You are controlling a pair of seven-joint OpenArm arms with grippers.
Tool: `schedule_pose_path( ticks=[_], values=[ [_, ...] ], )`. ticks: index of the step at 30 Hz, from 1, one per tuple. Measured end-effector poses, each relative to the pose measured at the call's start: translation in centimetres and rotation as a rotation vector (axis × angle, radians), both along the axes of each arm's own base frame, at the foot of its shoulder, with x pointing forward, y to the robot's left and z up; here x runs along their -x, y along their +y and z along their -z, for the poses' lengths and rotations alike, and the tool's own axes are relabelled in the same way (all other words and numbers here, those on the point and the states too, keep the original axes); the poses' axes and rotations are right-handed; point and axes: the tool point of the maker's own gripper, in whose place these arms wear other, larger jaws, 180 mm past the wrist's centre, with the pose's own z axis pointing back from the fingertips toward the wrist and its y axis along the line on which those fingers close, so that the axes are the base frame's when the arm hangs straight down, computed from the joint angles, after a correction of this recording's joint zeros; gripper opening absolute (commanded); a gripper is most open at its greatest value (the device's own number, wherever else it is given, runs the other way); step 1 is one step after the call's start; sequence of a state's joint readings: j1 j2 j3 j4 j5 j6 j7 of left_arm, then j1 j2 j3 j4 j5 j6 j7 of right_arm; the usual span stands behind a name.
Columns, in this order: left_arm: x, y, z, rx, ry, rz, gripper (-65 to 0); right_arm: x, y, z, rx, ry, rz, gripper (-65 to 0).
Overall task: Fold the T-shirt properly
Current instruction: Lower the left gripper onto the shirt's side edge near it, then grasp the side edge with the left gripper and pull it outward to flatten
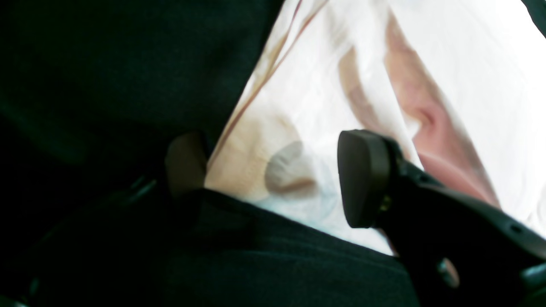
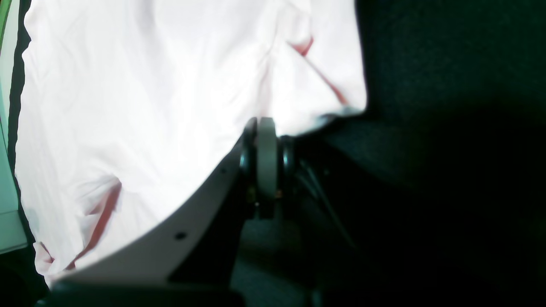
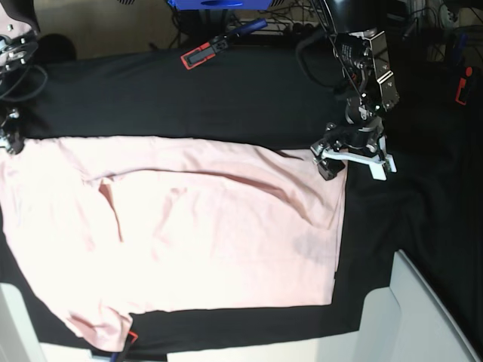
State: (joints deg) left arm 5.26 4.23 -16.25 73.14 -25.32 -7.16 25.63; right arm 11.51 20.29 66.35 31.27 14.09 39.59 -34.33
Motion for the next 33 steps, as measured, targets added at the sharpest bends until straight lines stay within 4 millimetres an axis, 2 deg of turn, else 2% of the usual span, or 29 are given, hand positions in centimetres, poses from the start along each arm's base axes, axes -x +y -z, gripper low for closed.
schedule_pose_path(
  ticks=[3,12,18,24,30,31,33],
  values=[
    [1.0,0.3,0.3,-0.008,0.007,0.002,-17.6,0.1,0.0,0.0,-0.001,0.001,0.001,-65.0],
    [2.0,0.6,0.5,-0.019,0.007,-0.005,-17.6,0.1,0.0,0.0,-0.001,0.000,0.002,-65.0],
    [1.8,0.6,0.3,-0.017,0.003,-0.004,-17.6,0.3,0.0,0.1,0.000,0.004,0.002,-65.0],
    [-0.1,0.2,0.1,0.001,-0.008,-0.005,-17.6,0.4,-0.1,0.2,0.001,0.005,0.003,-65.0],
    [-0.9,-0.8,0.2,0.037,-0.024,-0.023,-18.1,0.4,-0.1,0.2,0.001,0.005,0.003,-65.0],
    [-0.9,-1.1,0.1,0.073,-0.035,-0.040,-19.3,0.4,-0.1,0.2,0.001,0.005,0.003,-65.0],
    [-0.9,-1.5,0.1,0.150,-0.057,-0.077,-26.4,0.4,-0.1,0.2,0.001,0.005,0.003,-65.0]
  ],
)
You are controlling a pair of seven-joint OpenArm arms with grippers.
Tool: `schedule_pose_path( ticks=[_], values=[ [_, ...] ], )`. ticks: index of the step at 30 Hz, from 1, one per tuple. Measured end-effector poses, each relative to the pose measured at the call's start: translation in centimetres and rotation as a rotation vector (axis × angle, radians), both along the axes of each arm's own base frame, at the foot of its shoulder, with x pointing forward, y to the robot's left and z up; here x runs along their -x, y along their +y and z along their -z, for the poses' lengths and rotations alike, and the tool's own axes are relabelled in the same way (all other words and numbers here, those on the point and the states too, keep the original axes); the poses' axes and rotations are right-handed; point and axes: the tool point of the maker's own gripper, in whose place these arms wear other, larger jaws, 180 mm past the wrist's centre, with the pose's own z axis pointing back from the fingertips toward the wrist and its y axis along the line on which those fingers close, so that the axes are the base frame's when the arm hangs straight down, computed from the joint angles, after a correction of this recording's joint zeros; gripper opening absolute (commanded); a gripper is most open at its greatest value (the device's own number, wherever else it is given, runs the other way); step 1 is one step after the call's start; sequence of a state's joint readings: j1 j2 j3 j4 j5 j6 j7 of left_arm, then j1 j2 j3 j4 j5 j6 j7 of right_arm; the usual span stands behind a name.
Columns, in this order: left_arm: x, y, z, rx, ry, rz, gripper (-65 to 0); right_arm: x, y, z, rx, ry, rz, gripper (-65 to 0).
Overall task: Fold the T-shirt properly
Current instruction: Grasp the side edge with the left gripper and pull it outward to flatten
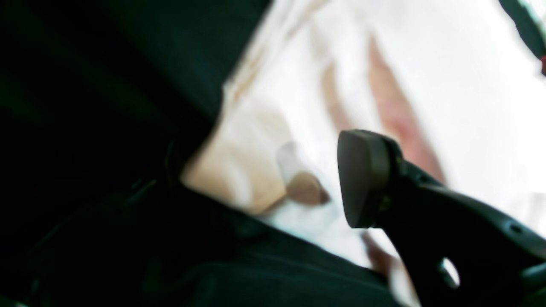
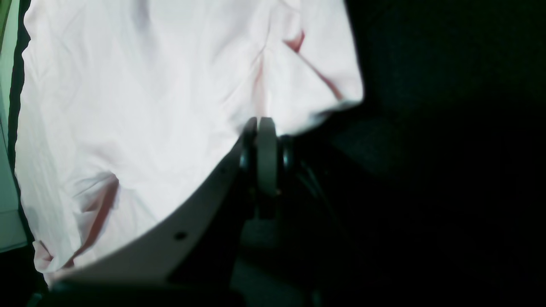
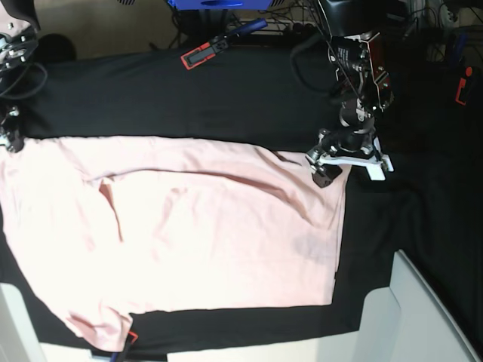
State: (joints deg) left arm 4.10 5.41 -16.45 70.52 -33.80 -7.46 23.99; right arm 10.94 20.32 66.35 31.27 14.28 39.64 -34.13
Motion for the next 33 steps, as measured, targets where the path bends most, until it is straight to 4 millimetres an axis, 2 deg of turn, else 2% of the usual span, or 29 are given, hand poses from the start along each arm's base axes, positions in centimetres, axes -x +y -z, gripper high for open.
schedule_pose_path(
  ticks=[4,6,9,15,18,26,30,33],
  values=[
    [0.3,-0.2,0.8,0.077,0.011,-0.023,-45.0,0.0,0.0,0.0,0.000,0.000,0.000,-65.0],
    [0.4,0.0,1.1,0.077,0.017,-0.029,-50.7,0.0,0.0,0.0,0.000,0.001,0.000,-65.0],
    [-0.1,-0.2,1.1,0.084,0.018,-0.025,-51.9,0.0,0.0,0.0,0.000,0.001,-0.001,-65.0],
    [0.6,-0.1,1.2,0.084,0.026,-0.027,-53.4,0.0,0.1,0.0,0.001,0.002,-0.004,-65.0],
    [0.9,0.0,1.3,0.085,0.033,-0.029,-65.0,0.0,0.1,0.0,0.001,0.002,-0.004,-65.0],
    [1.3,0.0,1.4,0.081,0.040,-0.027,-65.0,0.0,-0.1,-0.1,0.004,0.002,-0.004,-65.0],
    [2.8,0.4,0.2,0.051,0.033,-0.014,-65.0,0.5,-0.5,0.0,0.014,0.012,-0.005,-65.0],
    [2.7,0.9,-0.7,0.031,0.012,-0.015,-65.0,1.4,-1.1,-0.4,0.044,0.050,-0.031,-65.0]
  ],
)
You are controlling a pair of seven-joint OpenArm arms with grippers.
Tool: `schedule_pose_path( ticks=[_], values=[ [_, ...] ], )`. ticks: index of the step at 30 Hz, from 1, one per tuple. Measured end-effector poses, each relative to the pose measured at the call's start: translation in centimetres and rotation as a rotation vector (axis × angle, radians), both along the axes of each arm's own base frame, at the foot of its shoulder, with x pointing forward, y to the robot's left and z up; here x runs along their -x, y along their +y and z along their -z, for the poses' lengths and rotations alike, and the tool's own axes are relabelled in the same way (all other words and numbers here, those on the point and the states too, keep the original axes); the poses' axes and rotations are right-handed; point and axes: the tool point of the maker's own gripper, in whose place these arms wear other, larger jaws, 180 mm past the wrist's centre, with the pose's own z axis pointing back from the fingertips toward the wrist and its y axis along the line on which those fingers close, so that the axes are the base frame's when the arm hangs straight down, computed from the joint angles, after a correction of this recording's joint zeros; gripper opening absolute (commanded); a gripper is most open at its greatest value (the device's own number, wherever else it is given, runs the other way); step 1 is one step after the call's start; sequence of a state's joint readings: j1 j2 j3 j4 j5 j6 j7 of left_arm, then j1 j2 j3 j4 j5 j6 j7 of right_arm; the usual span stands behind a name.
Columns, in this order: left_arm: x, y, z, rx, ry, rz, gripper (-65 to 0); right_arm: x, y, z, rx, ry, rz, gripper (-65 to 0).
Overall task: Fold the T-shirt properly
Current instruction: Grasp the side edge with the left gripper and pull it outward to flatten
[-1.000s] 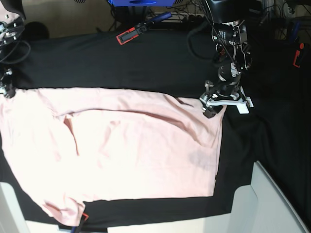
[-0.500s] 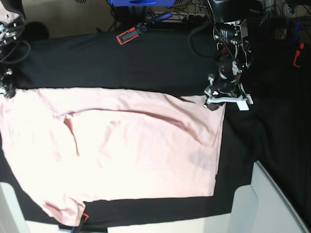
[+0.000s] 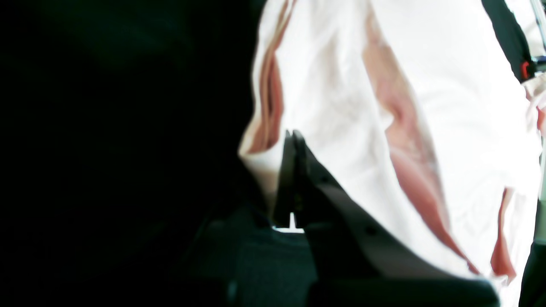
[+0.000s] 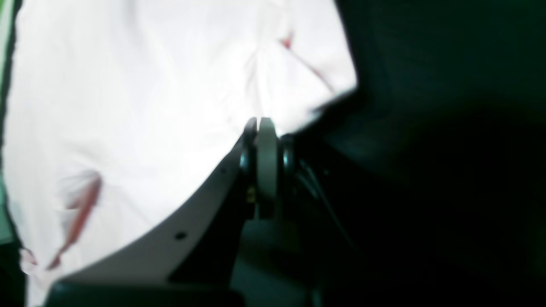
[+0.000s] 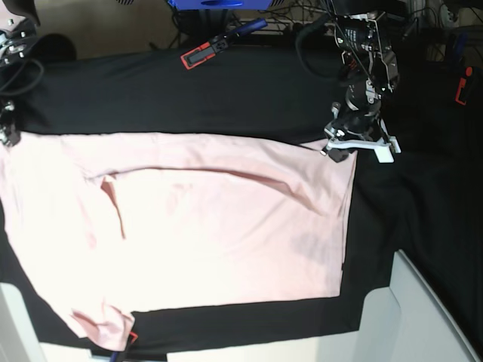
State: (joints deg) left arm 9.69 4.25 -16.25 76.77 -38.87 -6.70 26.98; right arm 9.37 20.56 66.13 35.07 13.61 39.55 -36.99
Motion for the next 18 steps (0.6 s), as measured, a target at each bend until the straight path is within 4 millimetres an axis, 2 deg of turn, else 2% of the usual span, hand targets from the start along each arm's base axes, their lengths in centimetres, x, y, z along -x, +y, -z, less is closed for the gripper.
schedule_pose_path(
  ticks=[2,6,12,16,18],
  values=[
    [-0.1,0.0,-0.1,-0.002,-0.006,-0.003,-65.0,0.4,-0.2,-0.3,0.017,0.016,-0.017,-65.0],
    [1.0,0.0,0.5,-0.001,0.016,0.001,-65.0,0.6,-0.1,-0.4,0.013,0.036,-0.032,-65.0],
    [2.8,0.2,1.3,-0.008,0.053,0.005,-65.0,4.0,-0.5,0.3,-0.032,0.072,0.015,-65.0],
    [4.0,0.4,1.4,-0.017,0.066,0.013,-65.0,4.8,-0.7,0.5,-0.025,0.081,0.021,-65.0],
    [4.4,0.7,0.7,-0.032,0.055,0.017,-65.0,5.5,-0.8,0.6,-0.027,0.081,0.027,-65.0]
  ],
)
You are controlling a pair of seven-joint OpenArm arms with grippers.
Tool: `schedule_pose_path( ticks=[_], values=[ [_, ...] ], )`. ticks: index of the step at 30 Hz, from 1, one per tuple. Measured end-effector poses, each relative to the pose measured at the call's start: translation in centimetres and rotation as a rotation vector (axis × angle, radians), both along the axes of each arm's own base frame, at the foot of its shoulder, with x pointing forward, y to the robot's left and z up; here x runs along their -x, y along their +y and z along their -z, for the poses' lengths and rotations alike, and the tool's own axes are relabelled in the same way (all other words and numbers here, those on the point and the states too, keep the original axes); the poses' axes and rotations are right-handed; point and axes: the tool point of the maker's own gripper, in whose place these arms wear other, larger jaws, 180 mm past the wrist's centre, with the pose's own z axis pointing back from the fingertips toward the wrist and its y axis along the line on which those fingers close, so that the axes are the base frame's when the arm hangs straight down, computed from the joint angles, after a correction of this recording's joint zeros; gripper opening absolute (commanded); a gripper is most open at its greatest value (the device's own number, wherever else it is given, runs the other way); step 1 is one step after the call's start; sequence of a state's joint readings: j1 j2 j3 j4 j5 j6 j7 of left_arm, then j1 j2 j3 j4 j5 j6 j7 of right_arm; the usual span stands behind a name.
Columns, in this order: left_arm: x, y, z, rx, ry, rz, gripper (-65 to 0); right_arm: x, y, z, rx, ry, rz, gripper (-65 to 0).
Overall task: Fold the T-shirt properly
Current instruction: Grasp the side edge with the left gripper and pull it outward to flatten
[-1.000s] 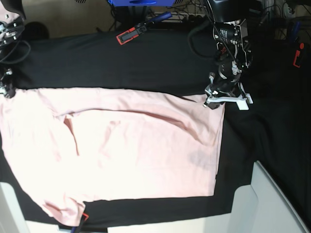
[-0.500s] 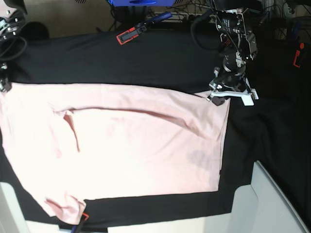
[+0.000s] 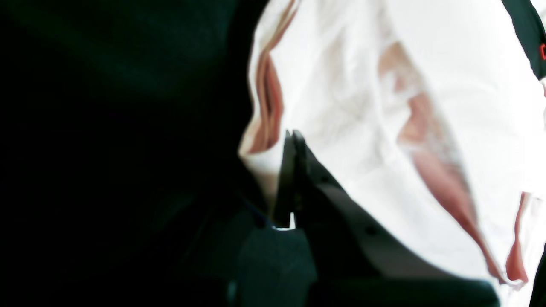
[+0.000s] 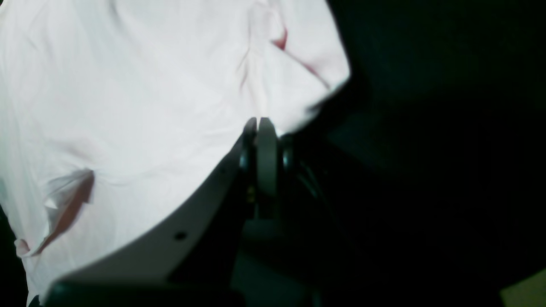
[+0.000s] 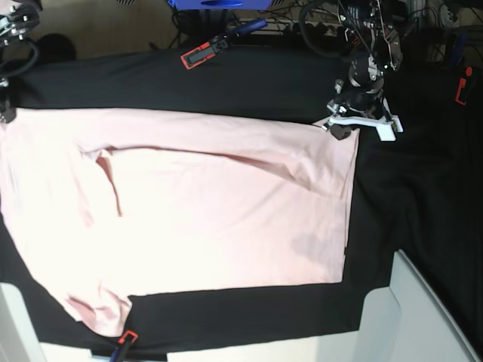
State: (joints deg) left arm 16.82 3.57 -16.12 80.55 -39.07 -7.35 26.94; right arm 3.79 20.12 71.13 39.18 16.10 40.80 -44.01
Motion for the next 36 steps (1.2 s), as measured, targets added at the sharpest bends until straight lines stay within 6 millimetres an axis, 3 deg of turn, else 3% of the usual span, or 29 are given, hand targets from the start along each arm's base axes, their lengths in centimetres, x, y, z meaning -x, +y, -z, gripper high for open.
schedule_pose_path(
  ticks=[4,10,15,28,36],
  values=[
    [1.5,0.4,-0.8,-0.028,0.000,0.010,-65.0,0.7,-0.1,0.1,0.007,0.004,0.001,-65.0],
    [2.3,0.9,-0.8,-0.043,0.015,0.020,-65.0,2.0,-0.3,0.3,0.010,0.012,0.005,-65.0],
    [4.1,1.0,-0.1,-0.045,0.050,0.020,-65.0,2.7,-0.3,0.4,0.015,0.016,-0.002,-65.0],
    [5.8,1.0,0.4,-0.046,0.085,0.022,-65.0,3.9,-0.5,0.4,0.021,0.025,0.002,-65.0],
    [5.9,1.3,0.5,-0.052,0.091,0.030,-65.0,4.0,-0.5,0.5,0.020,0.025,0.001,-64.6]
  ],
)
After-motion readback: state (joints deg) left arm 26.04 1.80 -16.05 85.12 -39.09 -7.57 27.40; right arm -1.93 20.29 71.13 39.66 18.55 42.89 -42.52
